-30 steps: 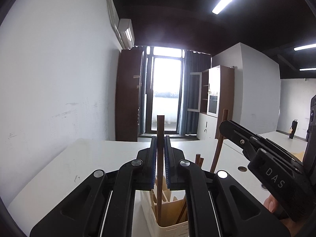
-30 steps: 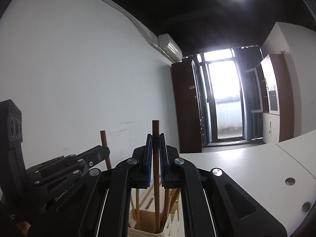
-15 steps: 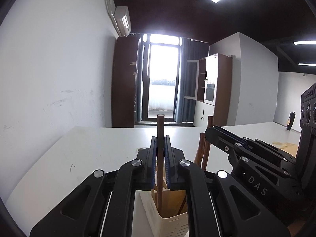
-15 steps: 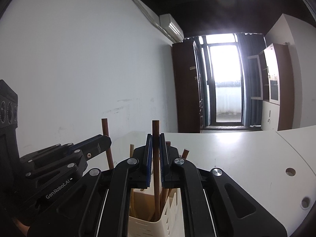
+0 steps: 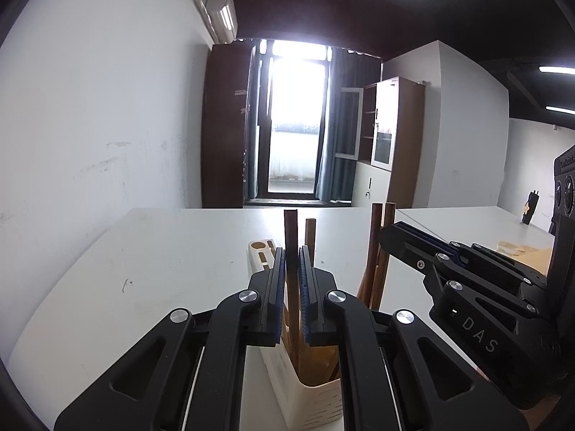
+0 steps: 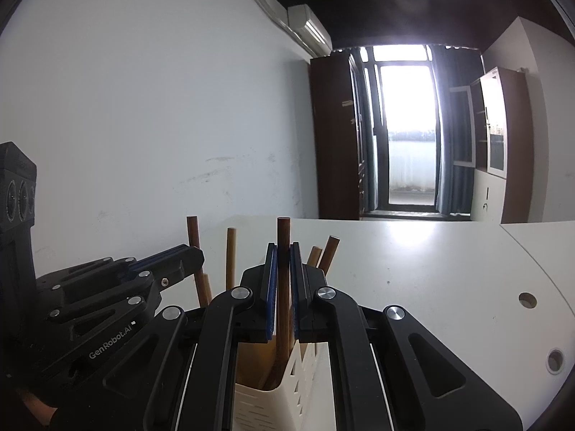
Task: Organize utensils
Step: 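Lower both brown chopsticks into the holder opening, then open both tools to release the chopsticks into the holder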
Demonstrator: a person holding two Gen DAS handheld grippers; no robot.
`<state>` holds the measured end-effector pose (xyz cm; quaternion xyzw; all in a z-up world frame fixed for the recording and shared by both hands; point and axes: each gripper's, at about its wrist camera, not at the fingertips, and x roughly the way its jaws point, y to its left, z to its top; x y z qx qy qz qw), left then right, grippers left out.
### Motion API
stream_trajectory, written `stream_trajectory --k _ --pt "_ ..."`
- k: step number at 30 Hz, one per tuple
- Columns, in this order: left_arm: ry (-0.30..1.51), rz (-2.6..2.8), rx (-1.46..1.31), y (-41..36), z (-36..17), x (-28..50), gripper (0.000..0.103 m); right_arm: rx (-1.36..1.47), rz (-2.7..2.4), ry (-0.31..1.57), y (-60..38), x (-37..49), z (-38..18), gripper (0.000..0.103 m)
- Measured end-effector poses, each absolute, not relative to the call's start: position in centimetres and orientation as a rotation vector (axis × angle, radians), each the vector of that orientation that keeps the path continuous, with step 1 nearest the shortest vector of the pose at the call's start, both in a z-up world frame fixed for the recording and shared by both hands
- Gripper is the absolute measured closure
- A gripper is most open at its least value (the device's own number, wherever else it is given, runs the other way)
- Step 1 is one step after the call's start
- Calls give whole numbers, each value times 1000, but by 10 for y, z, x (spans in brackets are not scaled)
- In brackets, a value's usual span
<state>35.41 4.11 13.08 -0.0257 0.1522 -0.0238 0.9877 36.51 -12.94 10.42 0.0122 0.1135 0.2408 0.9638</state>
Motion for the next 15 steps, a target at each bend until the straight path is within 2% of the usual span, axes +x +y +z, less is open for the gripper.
stream_trajectory --k 7,8,10,15 --pt "299 -54 -62 43 133 350 96 30 487 236 -130 364 107 94" --pt "296 -53 -65 43 134 349 94 31 485 236 -130 365 108 92" --pt "290 -55 -66 45 136 347 91 40 487 231 -131 364 109 79" --pt "272 -58 -69 50 139 340 84 53 479 225 -137 363 110 77"
